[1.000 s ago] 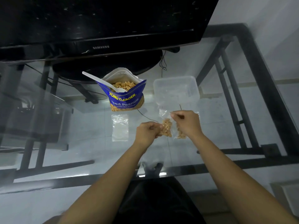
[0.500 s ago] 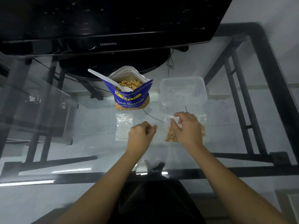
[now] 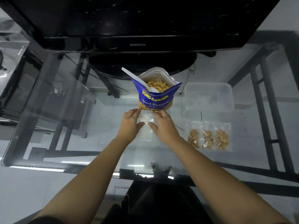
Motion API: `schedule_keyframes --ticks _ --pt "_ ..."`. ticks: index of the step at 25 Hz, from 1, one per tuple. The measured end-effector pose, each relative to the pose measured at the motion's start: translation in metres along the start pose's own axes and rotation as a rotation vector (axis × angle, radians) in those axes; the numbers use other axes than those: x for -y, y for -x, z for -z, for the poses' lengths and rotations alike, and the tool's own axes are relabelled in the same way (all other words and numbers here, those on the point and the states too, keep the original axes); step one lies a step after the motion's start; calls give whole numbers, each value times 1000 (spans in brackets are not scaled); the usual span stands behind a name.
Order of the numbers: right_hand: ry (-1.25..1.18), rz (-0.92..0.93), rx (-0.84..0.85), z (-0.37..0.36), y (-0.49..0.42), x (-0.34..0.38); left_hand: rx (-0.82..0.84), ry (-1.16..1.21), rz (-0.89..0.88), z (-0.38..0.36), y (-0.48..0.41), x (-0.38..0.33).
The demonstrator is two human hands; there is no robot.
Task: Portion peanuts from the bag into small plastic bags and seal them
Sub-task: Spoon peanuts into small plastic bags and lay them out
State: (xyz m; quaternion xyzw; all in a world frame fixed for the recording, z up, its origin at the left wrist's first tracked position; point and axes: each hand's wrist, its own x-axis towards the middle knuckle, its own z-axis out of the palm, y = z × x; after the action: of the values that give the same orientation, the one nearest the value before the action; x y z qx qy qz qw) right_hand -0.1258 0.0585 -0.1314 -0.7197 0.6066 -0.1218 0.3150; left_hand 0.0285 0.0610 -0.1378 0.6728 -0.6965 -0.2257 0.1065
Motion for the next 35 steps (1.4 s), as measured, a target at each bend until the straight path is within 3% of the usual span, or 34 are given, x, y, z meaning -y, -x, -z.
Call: schedule_keyframes --ticks 4,8,10,13,15,21,26,30,35 --pt "-1 -46 -39 -6 -1 3 66 -58 23 -2 -6 -1" --pt "-104 -28 -64 -12 10 4 37 40 -61 -1 3 -3" --pt "-295 -109 -118 -11 16 5 19 237 -35 3 10 -5" --pt "-713 -315 -180 0 25 8 14 733 236 10 19 -12" --pt "-818 -356 -211 6 30 6 8 916 320 9 23 -15" --pt "-794 -367 -233 15 43 -2 -53 758 224 4 17 -11" --pt "-746 -354 -270 24 50 -20 32 313 50 11 10 5" --pt "-775 -280 -202 34 57 -21 32 132 86 10 10 4" --pt "-896 -215 -136 51 62 -12 -112 218 162 20 19 -15"
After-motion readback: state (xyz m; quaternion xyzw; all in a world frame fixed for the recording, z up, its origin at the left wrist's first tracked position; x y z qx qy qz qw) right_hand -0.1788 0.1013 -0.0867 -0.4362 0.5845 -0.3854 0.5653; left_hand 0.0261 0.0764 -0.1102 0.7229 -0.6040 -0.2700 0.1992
